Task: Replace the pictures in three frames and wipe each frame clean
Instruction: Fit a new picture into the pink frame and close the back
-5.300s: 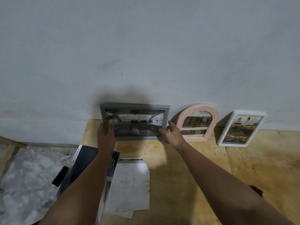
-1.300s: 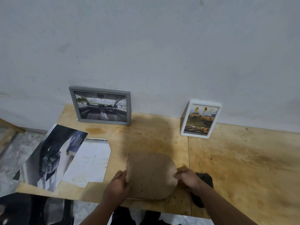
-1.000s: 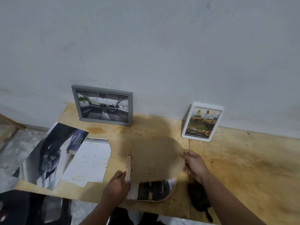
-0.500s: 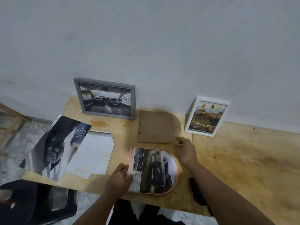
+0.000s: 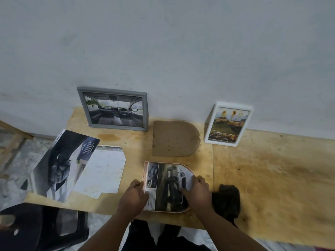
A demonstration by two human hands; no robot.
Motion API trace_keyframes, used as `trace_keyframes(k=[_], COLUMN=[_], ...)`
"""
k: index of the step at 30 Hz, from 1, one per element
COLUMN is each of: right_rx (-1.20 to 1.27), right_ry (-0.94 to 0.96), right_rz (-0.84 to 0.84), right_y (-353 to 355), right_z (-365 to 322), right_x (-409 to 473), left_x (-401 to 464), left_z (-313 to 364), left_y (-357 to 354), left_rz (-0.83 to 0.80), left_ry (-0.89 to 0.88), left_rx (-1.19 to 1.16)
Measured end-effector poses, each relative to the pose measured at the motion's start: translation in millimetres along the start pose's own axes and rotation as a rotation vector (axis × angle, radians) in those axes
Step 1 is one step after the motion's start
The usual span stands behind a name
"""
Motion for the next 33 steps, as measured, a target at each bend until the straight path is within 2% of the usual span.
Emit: trace_keyframes(k=[5,11,16,20,23,25,26,29,30,33], right_rx=[0.209,0.513,0.514,0.493,0.615,0.680,0.700,0.720,0.734,0.779], right_ry=[-0.013,-0.111,-0.073,-0.033,-0.017,0.078,0.125,0.198,0.216,0.266], right_rz=[0.085,0.071,0.089,0.167,0.167,0.157,0.149,0.148,0.146,0.104], right_y=[6.1,11.8,19.8,30.4,53.1,79.4,91.7,120.6,125.4,129.5], right_z=[5.4,8.3,12.3,19.9,17.4,1.0,-9.2,-48.7,-70.0,-135.1], right_x=[3.2,0.1,-1.7,-7.5,-16.5,-23.1,-24.2,-18.8,-14.2,-3.2], left_x=[-1.3,-2.9,-2.5,-3.0,-5.1,-6.9,-8.3,-13.8,-15.9,-19.0], left_z=[2.4,5.5,7.2,2.1,6.1,5.9,7.3,26.1,32.7,30.6], left_y=[1.8,5.5,5.9,4.4,14.2,30.6,38.0,47.7,58.5,94.9], left_rz=[0.002,0.004,0.004,-0.030,0.010,0.130,0.161,0.072,0.034,0.089], left_ry=[-0.015,-0.008,-0.016,0.020,0.064,0.200,0.282,0.416,0.401,0.332], left_rx=[0.006,-0.011,-0.015,0.020,0.023,-0.178,-0.364,-1.056,-1.190,-1.302])
Point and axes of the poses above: each hand's wrist, its own x-axis towards the middle knuckle, its own y-axis out of the back of the hand, z = x × y, the point moved 8 cm from there along x, towards the middle knuckle, and after that the axes turned 6 degrees about -x, right-handed, at the moved point
